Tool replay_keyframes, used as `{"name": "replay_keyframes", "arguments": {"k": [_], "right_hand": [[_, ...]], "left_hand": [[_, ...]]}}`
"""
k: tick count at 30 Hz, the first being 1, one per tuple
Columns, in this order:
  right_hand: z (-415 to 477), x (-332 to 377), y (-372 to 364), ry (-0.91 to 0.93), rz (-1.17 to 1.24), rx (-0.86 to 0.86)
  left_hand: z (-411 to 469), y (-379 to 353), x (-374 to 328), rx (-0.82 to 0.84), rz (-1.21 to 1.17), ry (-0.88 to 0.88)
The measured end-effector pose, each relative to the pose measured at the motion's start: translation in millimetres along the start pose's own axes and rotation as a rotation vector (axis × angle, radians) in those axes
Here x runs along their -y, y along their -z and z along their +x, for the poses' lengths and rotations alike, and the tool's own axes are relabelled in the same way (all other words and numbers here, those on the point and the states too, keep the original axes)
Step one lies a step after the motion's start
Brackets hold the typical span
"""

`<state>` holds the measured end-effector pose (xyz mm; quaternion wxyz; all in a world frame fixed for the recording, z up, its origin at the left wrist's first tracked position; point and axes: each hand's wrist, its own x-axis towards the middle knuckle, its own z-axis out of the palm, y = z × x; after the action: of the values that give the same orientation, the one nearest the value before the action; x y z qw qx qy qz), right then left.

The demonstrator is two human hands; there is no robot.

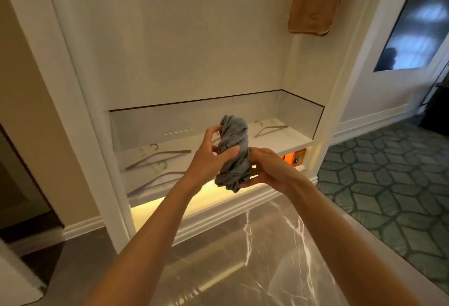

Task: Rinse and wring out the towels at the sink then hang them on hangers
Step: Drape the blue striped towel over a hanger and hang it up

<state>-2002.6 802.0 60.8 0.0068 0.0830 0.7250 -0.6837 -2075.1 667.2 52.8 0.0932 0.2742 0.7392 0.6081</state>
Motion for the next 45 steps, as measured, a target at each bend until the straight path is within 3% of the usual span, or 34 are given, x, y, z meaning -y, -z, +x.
{"name": "replay_keyframes", "arguments": {"k": [9,18,24,28,33,35,39,42,43,45], "right_hand": [[205,22,138,0.029,-0.251,-0.034],[359,22,238,-0.027,-0.073,-0.188],[468,33,305,0.016,-0.155,-0.246],[528,54,340,0.086,-0.277,-0.262],[585,61,360,0.006,-0.312,-0.332],[610,61,364,0.029,-0.418,-0.388],[644,61,366,0.093,-0.953,-0.427],[666,63,370,0.123,-1.128,-0.377],[672,62,372,0.120,-1.059,-0.371],[682,57,370,0.060,-0.628,-0.315]], "left_hand": [[239,-49,19,-0.218,0.225,-0.021],[432,-78,66,-0.216,0.003,0.228],[560,-87,85,0.036,0.315,0.082],[632,-90,99,-0.034,0.407,0.020],[680,-99,115,-0.239,0.478,-0.101],[694,-97,120,-0.316,0.526,-0.128],[711,-94,133,-0.390,0.628,-0.128],[730,-74,132,-0.523,0.279,0.047],[736,-65,128,-0.572,0.136,0.093],[747,-50,121,-0.562,-0.026,0.146]]}}
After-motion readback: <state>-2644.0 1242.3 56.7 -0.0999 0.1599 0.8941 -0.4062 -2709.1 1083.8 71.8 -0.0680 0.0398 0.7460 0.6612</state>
